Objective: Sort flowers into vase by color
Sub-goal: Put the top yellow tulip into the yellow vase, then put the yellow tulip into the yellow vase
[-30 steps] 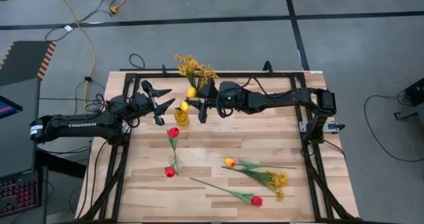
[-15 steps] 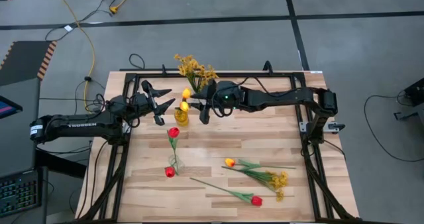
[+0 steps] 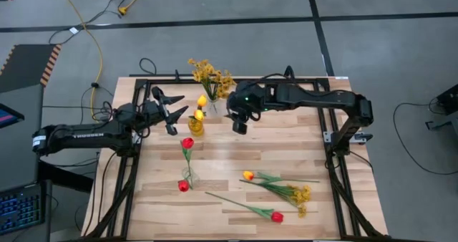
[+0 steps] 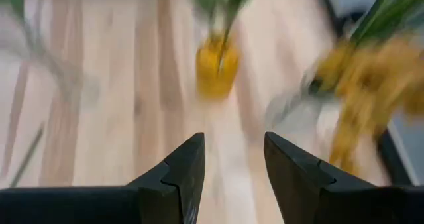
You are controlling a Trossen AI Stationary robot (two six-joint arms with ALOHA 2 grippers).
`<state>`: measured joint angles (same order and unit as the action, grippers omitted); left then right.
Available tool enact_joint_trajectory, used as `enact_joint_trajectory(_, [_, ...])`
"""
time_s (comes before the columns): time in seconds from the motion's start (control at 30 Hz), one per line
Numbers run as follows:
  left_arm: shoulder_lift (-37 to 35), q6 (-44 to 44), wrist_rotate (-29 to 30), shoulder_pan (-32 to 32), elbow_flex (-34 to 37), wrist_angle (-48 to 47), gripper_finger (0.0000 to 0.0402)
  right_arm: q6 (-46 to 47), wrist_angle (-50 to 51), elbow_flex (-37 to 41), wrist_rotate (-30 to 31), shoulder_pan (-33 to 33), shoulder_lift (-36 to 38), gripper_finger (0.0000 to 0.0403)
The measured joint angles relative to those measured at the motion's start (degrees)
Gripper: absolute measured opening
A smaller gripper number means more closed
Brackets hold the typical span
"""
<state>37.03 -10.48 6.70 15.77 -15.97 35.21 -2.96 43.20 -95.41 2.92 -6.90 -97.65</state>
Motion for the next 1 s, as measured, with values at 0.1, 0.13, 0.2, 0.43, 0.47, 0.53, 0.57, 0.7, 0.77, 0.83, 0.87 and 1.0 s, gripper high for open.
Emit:
enact_joint_trajectory(0.1, [-1.8,-0.5,0.0,0.0,0.0,-0.1,0.0179,1.7,9.4,-2.1,0.0,1.2,0.0,0.0179])
enact_joint_trajectory(0.13, [-2.5,-0.8,-0.1,0.0,0.0,-0.1,0.0179,3.1,11.1,-2.2,0.0,1.7,0.0,0.0178])
enact_joint_trajectory(0.2, [-4.1,-0.9,-0.2,0.0,0.0,-0.5,0.0179,5.6,14.9,-2.2,0.0,2.6,0.0,0.0176])
enact_joint_trajectory(0.43, [-10.7,0.5,-0.2,0.0,0.0,-9.1,0.0179,15.3,22.8,-0.9,-0.2,7.3,0.0,0.0172])
enact_joint_trajectory(0.47, [-11.5,0.7,-0.3,0.0,0.0,-10.6,0.0179,16.5,22.9,-0.5,-0.2,8.1,-0.1,0.0172])
enact_joint_trajectory(0.53, [-12.7,1.7,-0.3,0.0,0.0,-13.5,0.0179,18.6,22.5,0.4,-0.2,9.7,-0.1,0.0172])
enact_joint_trajectory(0.57, [-13.1,2.1,-0.3,0.0,0.0,-14.6,0.0179,19.1,22.2,0.9,-0.2,10.5,-0.1,0.0172])
enact_joint_trajectory(0.7, [-13.5,3.1,-0.6,0.0,0.0,-17.5,0.0179,19.7,18.9,4.1,-0.2,14.0,-0.8,0.0172])
enact_joint_trajectory(0.77, [-13.4,3.2,-2.0,0.0,0.0,-17.6,0.0179,20.6,17.0,5.8,-0.2,15.6,-1.4,0.0172])
enact_joint_trajectory(0.83, [-13.4,3.2,-3.3,0.0,0.0,-17.7,0.0179,22.0,14.9,6.8,-0.2,17.0,-1.7,0.0172])
enact_joint_trajectory(0.87, [-13.4,3.2,-3.9,0.0,0.0,-17.7,0.0179,22.8,14.4,7.4,-0.2,17.6,-1.7,0.0172])
enact_joint_trajectory(1.0, [-13.4,3.9,-5.0,0.0,0.0,-17.7,0.0179,26.4,12.0,10.6,-0.2,19.9,-2.1,0.0172])
